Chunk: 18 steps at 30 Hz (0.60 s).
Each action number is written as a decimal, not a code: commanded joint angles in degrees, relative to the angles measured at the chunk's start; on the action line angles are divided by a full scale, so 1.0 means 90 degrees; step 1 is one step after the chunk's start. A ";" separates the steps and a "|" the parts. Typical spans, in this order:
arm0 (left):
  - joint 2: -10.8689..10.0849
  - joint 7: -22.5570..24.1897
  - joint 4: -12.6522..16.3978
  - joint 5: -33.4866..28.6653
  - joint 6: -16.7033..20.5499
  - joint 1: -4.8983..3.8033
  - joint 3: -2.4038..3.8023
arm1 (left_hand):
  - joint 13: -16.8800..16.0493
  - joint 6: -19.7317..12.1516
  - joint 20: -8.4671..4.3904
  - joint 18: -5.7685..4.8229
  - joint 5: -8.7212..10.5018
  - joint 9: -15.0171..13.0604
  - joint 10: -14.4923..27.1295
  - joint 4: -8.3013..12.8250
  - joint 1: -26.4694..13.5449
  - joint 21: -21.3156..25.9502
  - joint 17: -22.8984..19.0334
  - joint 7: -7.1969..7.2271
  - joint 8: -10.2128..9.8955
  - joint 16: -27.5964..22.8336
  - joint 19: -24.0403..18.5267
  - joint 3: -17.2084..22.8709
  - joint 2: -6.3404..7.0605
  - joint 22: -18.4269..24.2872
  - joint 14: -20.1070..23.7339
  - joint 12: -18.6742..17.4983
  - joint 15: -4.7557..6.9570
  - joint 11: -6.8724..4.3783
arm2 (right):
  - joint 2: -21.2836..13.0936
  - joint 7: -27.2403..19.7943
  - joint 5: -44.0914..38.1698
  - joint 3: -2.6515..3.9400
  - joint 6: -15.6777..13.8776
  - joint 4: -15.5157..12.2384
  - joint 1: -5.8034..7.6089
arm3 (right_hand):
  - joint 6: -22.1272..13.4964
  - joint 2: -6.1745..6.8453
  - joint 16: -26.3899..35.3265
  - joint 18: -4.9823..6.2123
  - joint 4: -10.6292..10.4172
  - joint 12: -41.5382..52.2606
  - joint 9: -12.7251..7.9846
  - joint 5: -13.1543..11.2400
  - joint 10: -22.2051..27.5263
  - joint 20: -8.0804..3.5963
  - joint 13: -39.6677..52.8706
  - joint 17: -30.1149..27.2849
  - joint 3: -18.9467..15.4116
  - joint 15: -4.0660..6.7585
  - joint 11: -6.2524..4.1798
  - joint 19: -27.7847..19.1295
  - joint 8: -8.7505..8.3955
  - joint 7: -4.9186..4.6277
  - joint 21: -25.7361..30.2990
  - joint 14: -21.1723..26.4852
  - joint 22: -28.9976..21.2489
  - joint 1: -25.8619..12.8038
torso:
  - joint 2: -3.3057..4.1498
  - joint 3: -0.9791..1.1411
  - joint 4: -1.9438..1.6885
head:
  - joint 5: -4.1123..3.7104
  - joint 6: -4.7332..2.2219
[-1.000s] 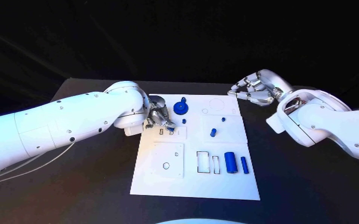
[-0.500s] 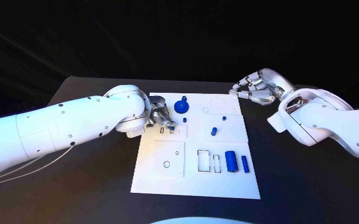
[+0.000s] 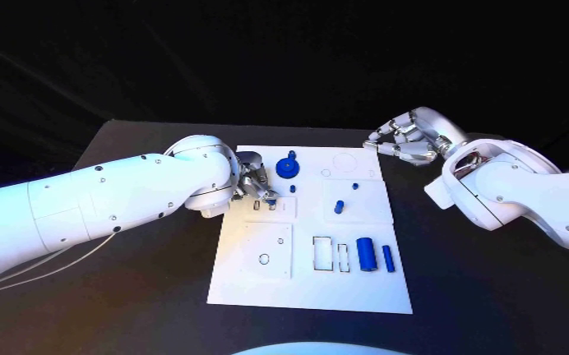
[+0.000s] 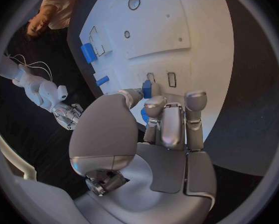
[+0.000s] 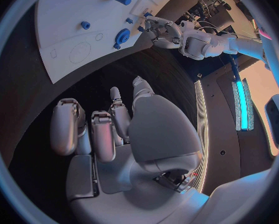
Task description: Assemble the parts on the task board
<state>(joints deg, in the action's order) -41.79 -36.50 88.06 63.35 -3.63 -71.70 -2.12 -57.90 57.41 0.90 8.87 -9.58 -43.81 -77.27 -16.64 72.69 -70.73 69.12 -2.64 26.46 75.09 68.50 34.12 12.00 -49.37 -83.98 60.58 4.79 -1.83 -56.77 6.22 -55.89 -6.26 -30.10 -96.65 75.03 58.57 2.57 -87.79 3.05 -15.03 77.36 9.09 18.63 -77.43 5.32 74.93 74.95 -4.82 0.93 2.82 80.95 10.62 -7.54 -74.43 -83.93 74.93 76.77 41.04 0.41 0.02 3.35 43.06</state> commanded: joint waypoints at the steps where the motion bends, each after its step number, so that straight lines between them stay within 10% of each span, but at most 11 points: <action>1: 0.0039 0.0005 -0.0028 0.0107 -0.0121 0.0004 0.0001 | -0.0015 -0.0017 0.0003 -0.0124 0.0028 -0.0013 -0.0047 0.1326 -0.0083 -0.0036 0.0008 0.0026 0.0030 0.0027 0.0054 0.1382 0.0002 -0.0028 -0.0167 0.0053 0.0045 -0.0015 | 0.0001 0.0004 -0.0062 0.0001 0.0067 -0.0006 -0.0001 | -0.0022 0.0025 0.0044 0.0095 0.0004 0.0022 0.0005 0.0042 -0.0024 -0.0039 0.0033 0.1087 -0.0039 0.0036 -0.0009 -0.0002 0.0035 0.0032 0.0022 -0.0529 0.0379 -0.0063 | -0.0001 0.0002 -0.0002 | 0.0008 -0.0001; 18: 0.0185 -0.0016 -0.0193 0.0156 -0.0374 0.0034 -0.0002 | -0.0054 -0.0018 -0.0001 -0.0129 0.0036 -0.0022 -0.0085 0.1343 -0.0138 -0.0056 0.0006 0.0037 0.0081 0.0026 0.0069 0.1394 0.0014 -0.0056 -0.0168 0.0110 0.0047 -0.0022 | -0.0003 -0.0008 -0.0062 0.0001 0.0070 -0.0023 -0.0001 | -0.0030 0.0017 0.0042 0.0094 -0.0014 0.0027 0.0017 0.0070 -0.0030 -0.0042 0.0038 0.1092 -0.0059 0.0038 -0.0011 0.0001 0.0044 0.0034 0.0024 -0.0530 0.0380 -0.0094 | -0.0001 0.0003 0.0000 | 0.0005 0.0012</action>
<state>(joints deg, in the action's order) -40.27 -36.57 86.41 64.21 -5.14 -71.55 -2.08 -58.34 57.41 0.91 8.86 -9.41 -43.92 -77.48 -16.03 71.71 -71.01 69.11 -2.66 27.01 75.09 68.91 35.05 12.37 -49.81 -83.97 61.23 4.79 -2.03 -56.78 6.22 -55.90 -6.26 -30.04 -96.77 75.03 58.57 2.80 -87.79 3.06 -15.19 77.36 9.16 18.89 -77.43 5.32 74.92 74.94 -4.98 0.93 2.82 80.95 10.62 -7.54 -74.43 -83.93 74.91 76.53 41.03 0.45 0.02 3.47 43.04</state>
